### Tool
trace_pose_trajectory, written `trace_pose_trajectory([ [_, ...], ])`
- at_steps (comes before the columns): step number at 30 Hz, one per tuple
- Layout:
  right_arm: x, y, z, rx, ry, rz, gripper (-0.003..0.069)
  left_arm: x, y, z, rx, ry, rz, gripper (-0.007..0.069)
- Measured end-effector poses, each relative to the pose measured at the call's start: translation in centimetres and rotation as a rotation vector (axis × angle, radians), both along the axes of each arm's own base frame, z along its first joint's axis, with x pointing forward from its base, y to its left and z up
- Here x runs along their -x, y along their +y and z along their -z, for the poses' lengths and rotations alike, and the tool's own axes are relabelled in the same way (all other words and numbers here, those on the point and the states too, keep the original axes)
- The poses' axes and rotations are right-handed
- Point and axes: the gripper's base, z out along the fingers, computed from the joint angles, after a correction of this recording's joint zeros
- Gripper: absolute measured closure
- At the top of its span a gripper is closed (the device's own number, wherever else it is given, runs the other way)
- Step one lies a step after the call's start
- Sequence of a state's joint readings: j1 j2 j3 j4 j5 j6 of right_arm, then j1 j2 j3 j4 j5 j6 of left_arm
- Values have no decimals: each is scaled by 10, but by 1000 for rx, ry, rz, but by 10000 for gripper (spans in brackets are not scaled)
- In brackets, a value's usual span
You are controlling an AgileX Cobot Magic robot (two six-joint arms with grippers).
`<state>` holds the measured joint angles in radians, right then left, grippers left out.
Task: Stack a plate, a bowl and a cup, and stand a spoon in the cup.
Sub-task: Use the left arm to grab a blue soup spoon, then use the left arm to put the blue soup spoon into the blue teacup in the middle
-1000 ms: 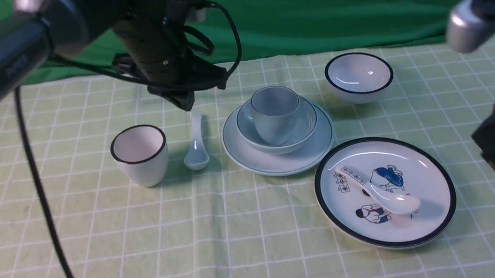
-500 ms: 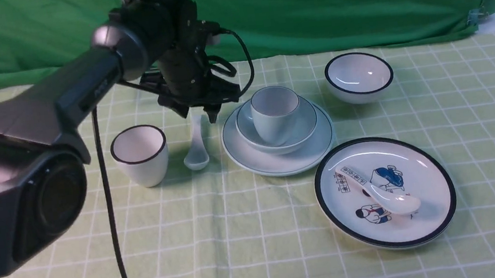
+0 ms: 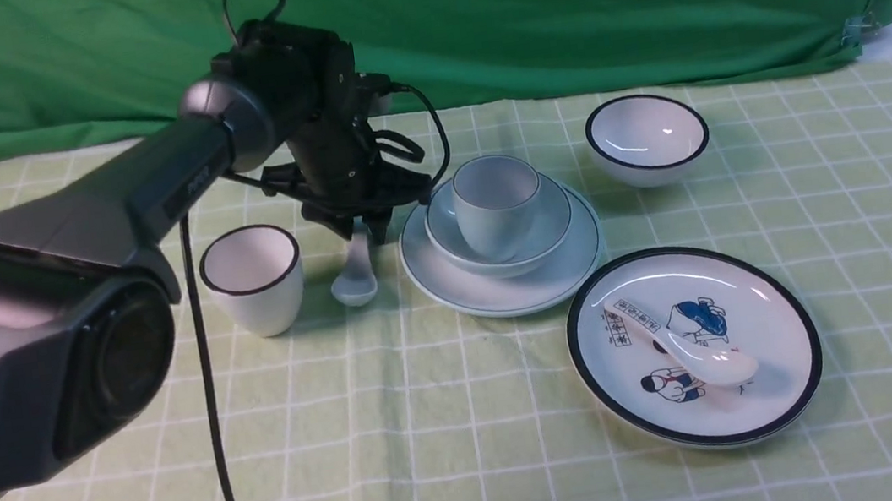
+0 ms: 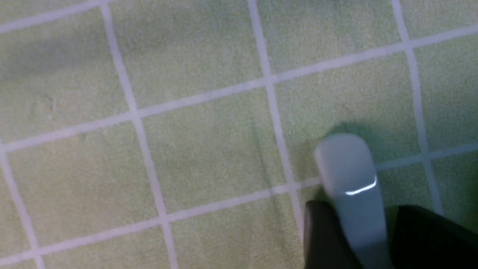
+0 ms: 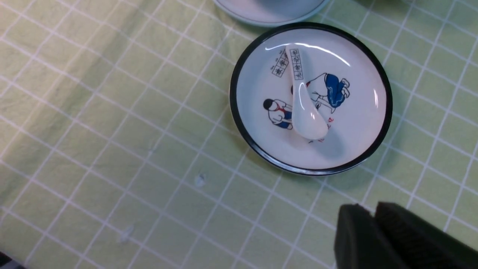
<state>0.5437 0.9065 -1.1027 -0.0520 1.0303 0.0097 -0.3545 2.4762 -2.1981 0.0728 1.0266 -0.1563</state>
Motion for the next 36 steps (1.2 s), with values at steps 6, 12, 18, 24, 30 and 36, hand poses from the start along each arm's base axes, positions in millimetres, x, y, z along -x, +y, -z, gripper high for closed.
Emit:
trace_pose_trajectory([
  [6, 3, -2, 3, 21, 38, 2, 544, 1, -2, -10, 6, -12, 44, 508],
  [12, 9, -6, -1, 12, 24, 2, 536, 16, -2, -97, 69, -149, 110, 508],
  [18, 25, -15, -4, -14, -19, 2, 536, 87, -24, -199, 191, -423, 290, 508],
  [24, 42, -25, 2, -58, -81, 7, 536, 153, -75, -171, 387, -763, 446, 508],
  [30, 51, -31, 14, -93, -105, 26, 536, 173, -78, -115, 334, -1005, 392, 508],
  [36, 53, -32, 17, -110, -111, 37, 536, 163, -82, -100, 478, -1148, 441, 508],
])
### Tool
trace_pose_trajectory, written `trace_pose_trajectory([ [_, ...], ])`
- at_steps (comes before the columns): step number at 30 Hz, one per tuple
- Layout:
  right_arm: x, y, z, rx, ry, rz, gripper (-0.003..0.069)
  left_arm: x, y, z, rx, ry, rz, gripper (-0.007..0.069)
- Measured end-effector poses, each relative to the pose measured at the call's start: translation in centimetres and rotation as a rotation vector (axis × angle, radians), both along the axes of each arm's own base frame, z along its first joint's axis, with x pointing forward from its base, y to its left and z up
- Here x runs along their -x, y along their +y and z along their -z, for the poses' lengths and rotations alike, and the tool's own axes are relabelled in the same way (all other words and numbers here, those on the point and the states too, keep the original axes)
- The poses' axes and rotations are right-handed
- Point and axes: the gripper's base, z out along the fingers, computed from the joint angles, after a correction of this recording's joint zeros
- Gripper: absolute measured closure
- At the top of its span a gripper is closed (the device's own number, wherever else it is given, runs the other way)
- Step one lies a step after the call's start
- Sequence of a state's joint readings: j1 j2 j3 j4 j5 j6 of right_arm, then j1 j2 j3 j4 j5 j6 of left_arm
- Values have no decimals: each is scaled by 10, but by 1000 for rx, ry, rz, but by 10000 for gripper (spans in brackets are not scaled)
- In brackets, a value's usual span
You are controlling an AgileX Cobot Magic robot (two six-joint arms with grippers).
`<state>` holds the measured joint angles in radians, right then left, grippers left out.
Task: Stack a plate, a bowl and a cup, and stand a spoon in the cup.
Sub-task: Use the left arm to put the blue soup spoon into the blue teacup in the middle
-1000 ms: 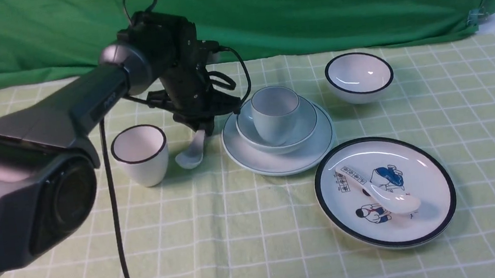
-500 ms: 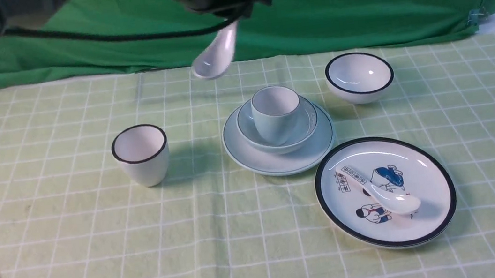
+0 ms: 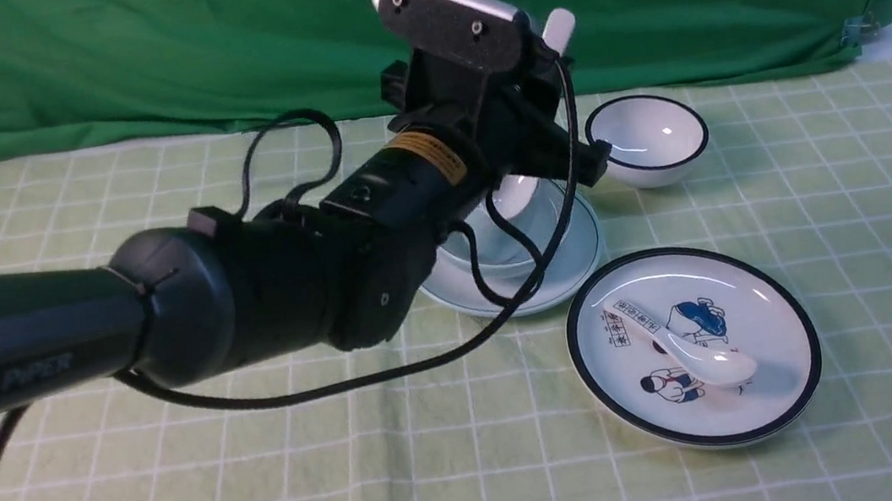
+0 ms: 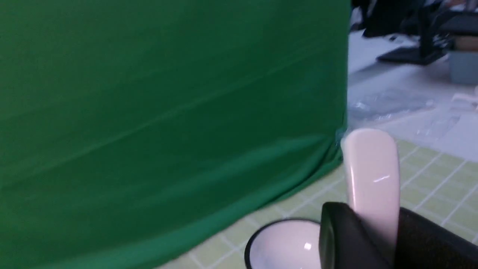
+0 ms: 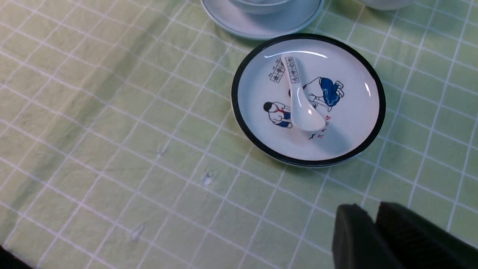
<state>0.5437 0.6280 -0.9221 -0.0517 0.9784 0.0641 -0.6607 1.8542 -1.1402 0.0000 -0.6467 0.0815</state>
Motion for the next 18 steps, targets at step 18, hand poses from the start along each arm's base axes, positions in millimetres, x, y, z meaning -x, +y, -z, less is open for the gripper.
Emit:
trace_pose_trajectory([
  [18, -2, 1, -2, -34, -23, 14, 536, -57, 11, 36, 142, 26, 74, 508],
])
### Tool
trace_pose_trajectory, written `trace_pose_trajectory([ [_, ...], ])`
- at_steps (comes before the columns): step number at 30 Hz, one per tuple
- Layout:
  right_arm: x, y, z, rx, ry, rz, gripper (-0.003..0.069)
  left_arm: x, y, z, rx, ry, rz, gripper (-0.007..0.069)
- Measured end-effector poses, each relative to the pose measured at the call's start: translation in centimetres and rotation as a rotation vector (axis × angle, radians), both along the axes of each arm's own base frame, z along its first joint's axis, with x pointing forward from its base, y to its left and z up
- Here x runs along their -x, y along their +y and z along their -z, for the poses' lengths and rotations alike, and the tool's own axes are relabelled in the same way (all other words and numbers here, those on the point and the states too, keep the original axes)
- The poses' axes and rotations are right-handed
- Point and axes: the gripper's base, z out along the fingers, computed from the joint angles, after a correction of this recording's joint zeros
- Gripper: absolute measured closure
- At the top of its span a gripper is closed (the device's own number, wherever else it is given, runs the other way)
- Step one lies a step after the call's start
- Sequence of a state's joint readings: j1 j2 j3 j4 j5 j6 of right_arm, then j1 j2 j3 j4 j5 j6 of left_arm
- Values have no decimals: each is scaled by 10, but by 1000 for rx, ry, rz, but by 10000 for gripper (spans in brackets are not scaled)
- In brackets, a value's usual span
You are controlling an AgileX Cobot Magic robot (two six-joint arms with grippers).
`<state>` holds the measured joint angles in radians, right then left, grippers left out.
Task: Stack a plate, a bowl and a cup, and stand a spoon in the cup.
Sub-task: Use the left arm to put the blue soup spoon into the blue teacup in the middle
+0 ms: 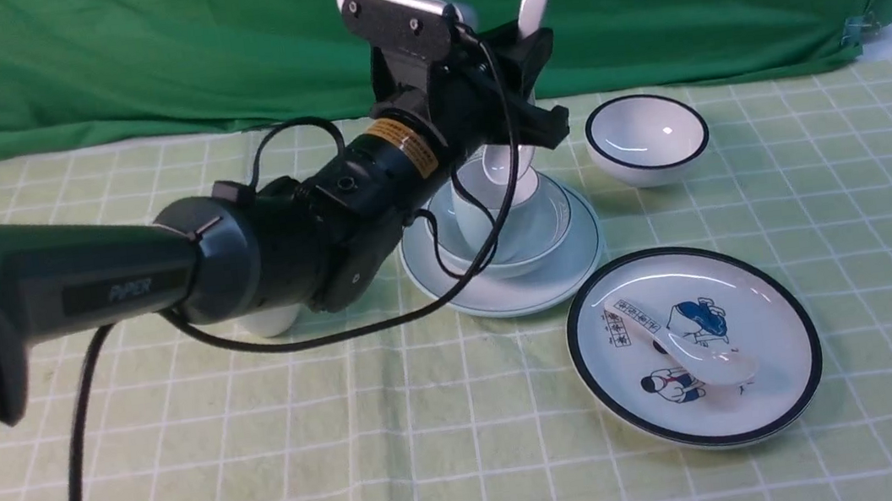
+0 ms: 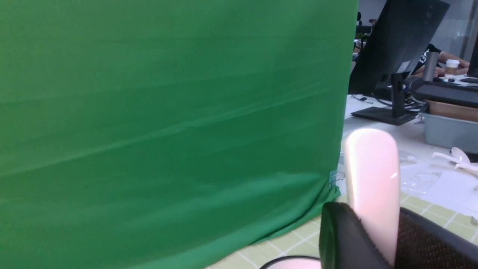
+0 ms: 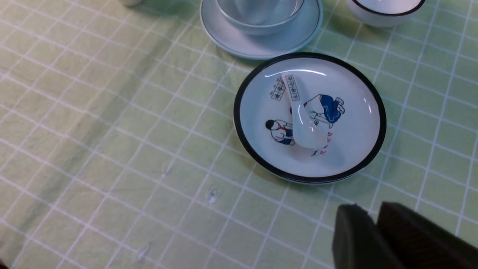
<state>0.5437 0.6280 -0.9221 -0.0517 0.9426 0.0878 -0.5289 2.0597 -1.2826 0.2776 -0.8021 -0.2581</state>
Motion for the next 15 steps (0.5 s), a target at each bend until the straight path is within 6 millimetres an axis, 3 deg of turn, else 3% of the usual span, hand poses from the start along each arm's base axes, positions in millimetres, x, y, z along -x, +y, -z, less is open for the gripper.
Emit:
trace_pose_trajectory([
  [7, 0, 0, 0, -1, 0, 0, 536, -4, -2, 20, -61, 12, -9, 508],
  [15, 0, 0, 0, -1, 0, 0, 536, -5, -2, 28, -120, -5, -15, 488],
])
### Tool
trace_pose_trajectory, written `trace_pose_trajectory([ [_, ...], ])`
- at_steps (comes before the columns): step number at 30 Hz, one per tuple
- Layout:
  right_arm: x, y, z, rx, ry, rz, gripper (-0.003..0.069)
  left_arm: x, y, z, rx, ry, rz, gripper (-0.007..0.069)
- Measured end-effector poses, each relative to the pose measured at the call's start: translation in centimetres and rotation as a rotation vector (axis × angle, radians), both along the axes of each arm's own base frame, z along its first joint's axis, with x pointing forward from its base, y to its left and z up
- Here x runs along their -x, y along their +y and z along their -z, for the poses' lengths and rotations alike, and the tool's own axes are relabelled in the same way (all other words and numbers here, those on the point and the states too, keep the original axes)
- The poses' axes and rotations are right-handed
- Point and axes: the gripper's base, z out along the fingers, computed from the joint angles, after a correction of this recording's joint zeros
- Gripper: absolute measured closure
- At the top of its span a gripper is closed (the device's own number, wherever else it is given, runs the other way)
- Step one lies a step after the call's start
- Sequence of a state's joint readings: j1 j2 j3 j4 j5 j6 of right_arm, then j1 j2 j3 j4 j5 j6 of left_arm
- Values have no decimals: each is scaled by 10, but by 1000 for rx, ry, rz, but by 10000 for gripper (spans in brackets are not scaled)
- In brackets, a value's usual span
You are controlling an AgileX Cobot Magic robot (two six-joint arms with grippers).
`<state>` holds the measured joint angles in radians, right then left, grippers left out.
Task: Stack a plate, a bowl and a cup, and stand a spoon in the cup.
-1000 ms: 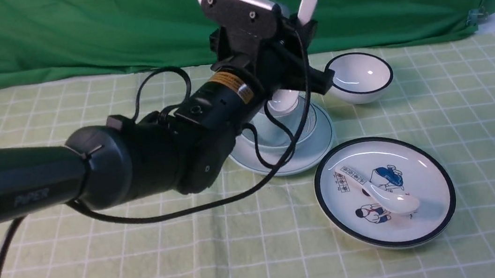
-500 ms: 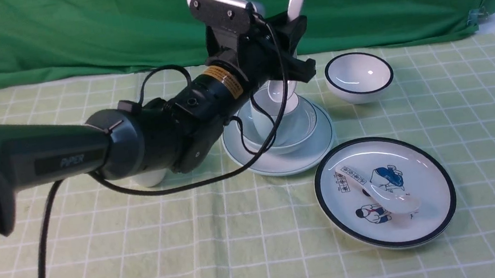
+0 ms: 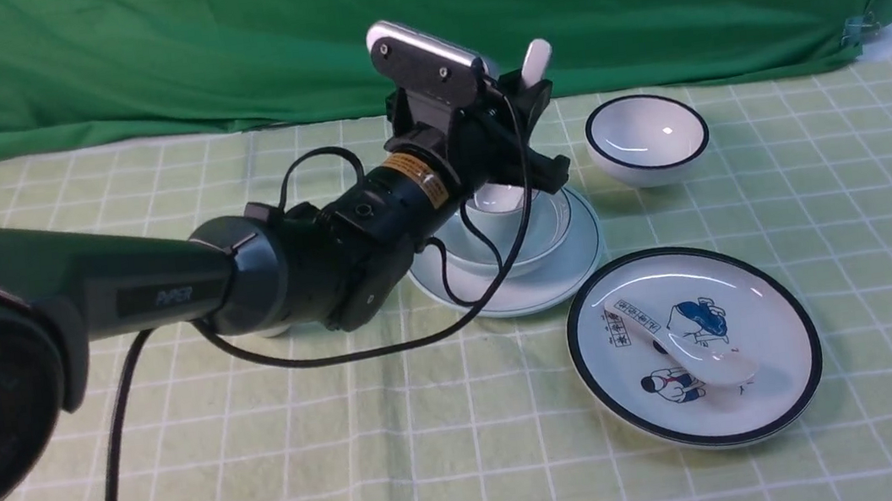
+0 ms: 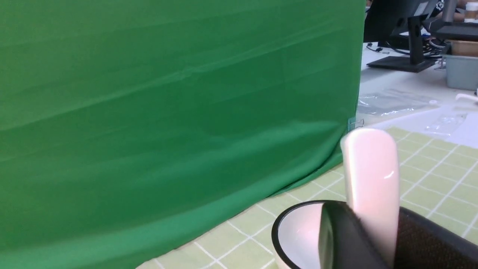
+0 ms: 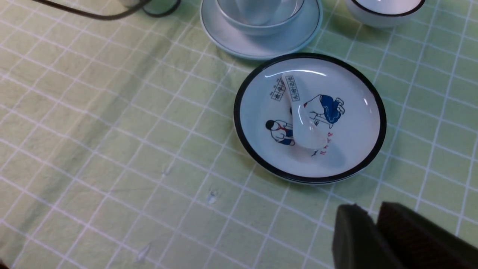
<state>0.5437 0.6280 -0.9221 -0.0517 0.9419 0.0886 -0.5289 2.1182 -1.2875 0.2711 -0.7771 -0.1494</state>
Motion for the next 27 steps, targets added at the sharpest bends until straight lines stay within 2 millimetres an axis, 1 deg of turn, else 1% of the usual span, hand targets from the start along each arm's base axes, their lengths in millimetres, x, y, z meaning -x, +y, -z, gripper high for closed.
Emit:
trace_pose_trajectory([
  [2, 0, 0, 0, 0, 0, 0, 536, 0, 0, 0, -8, -4, -1, 471],
  [5, 0, 0, 0, 0, 0, 0, 536, 0, 0, 0, -16, -8, -1, 395],
  [6, 0, 0, 0, 0, 0, 0, 536, 0, 0, 0, -16, -8, -1, 389],
  [8, 0, 0, 0, 0, 0, 0, 536, 0, 0, 0, -16, -8, -1, 314],
  [9, 0, 0, 0, 0, 0, 0, 536, 0, 0, 1, -17, -6, -2, 288],
  [12, 0, 0, 0, 0, 0, 0, 535, 2, 2, -2, -18, 19, -7, 230],
  [13, 0, 0, 0, 0, 0, 0, 535, 2, 2, -3, -15, 25, -8, 225],
  [14, 0, 0, 0, -1, -1, 0, 535, 8, 6, -9, -26, 51, -12, 196],
  [15, 0, 0, 0, -1, -1, 0, 535, 9, 7, -10, -26, 54, -13, 193],
  [16, 0, 0, -1, -4, -7, 0, 535, 21, 15, -25, -42, 81, -25, 186],
  [18, -1, 0, -1, -8, -13, -1, 535, 35, 25, -44, -65, 104, -42, 207],
  [19, -1, 0, -1, -8, -13, -1, 535, 44, 31, -55, -75, 112, -50, 230],
  [20, -1, 0, -1, -8, -13, -1, 535, 49, 34, -60, -80, 116, -54, 238],
  [21, 0, 0, -1, -5, -11, 0, 535, 69, 45, -78, -89, 120, -64, 305],
  [22, 0, 0, 0, -1, -7, 1, 535, 86, 54, -91, -88, 117, -67, 379],
  [23, 2, -1, 0, 0, -6, 1, 535, 101, 62, -103, -77, 101, -67, 434],
  [24, 4, -3, 2, 1, -4, 2, 535, 126, 75, -116, -54, 74, -65, 503],
  [25, 4, -3, 2, 3, -4, 2, 535, 127, 76, -113, -58, 85, -66, 515],
  [26, 8, -5, 5, 3, -2, 2, 549, 159, 94, -128, -15, 45, -64, 572],
  [27, 11, -7, 8, 2, -6, 3, 571, 174, 104, -130, 0, 36, -64, 594],
])
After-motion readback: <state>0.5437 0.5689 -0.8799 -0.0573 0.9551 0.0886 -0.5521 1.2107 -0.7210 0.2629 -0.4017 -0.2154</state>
